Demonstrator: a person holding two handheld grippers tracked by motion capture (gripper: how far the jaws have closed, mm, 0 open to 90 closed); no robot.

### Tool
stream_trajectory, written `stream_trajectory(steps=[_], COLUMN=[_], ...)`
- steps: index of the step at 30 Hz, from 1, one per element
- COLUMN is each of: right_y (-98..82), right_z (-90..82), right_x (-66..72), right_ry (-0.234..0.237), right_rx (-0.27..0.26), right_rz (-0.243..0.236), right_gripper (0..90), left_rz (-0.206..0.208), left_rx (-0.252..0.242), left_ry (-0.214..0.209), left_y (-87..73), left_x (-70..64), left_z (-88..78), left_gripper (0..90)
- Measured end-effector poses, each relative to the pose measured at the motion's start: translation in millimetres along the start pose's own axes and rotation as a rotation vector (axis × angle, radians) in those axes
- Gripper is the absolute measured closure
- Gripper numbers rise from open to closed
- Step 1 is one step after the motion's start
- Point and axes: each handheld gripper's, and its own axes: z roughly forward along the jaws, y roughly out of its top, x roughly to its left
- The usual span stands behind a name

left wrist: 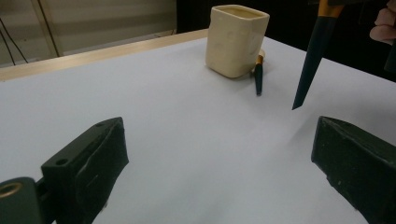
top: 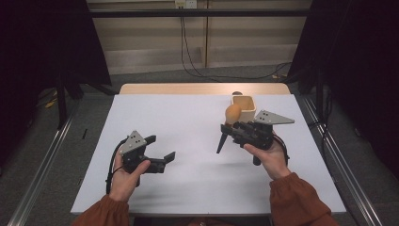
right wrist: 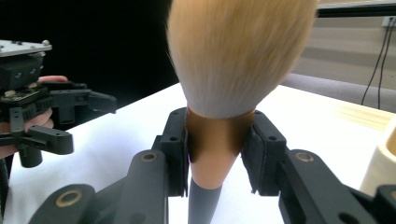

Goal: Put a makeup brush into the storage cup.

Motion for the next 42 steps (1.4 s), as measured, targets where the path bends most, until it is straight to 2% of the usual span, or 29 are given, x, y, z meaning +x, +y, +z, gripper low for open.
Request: stream_trajectory(steps=[5, 9, 14, 21, 23, 27, 32, 34, 40, 42], right_y=[2.1, 4.4, 6.7, 15.4, 19.8, 26.5, 32.8, 34.2, 38.4, 41.1], right_z=[-3.8, -8.1, -11.5, -15.8, -17.2, -18.3, -19.2, -19.4, -19.0, -19.3], right_x=[-7.1, -12.3, -17.6, -27.1, -31.4, -36.2, -40.8, -42.5, -47.3, -49.9], right_ry=[-0.023, -0.042, -0.058, -0.082, -0.09, -0.105, -0.12, -0.126, -0.143, -0.151], right_rx=[0.006, -0.01, -0.014, -0.014, -0.018, -0.02, -0.029, -0.035, -0.043, -0.05], right_rz=[0.0, 0.004, 0.002, -0.005, -0.005, -0.004, -0.008, -0.001, -0.006, -0.006], right_gripper=[64.3, 64.4, 64.4, 64.4, 64.4, 64.4, 64.3, 64.4, 64.3, 64.4], left_rz=[0.0, -0.001, -0.031, -0.021, -0.022, -0.044, -0.064, -0.072, -0.084, -0.078], left_rx=[-0.006, 0.0, -0.026, -0.025, -0.048, -0.051, -0.055, -0.072, -0.11, -0.109], left_ry=[0.018, 0.037, 0.067, 0.077, 0.107, 0.109, 0.132, 0.139, 0.128, 0.13], left_y=[-1.9, -4.4, -7.7, -13.7, -17.0, -21.6, -28.3, -28.9, -29.0, -29.7], left_x=[4.7, 7.9, 10.8, 13.2, 15.3, 20.5, 26.5, 27.5, 24.3, 23.7], left_z=[-10.1, -16.9, -23.0, -34.3, -39.2, -48.3, -56.3, -57.5, -61.6, -62.0], left_gripper=[3.2, 3.0, 3.3, 3.5, 4.7, 4.6, 4.3, 4.3, 3.6, 3.6])
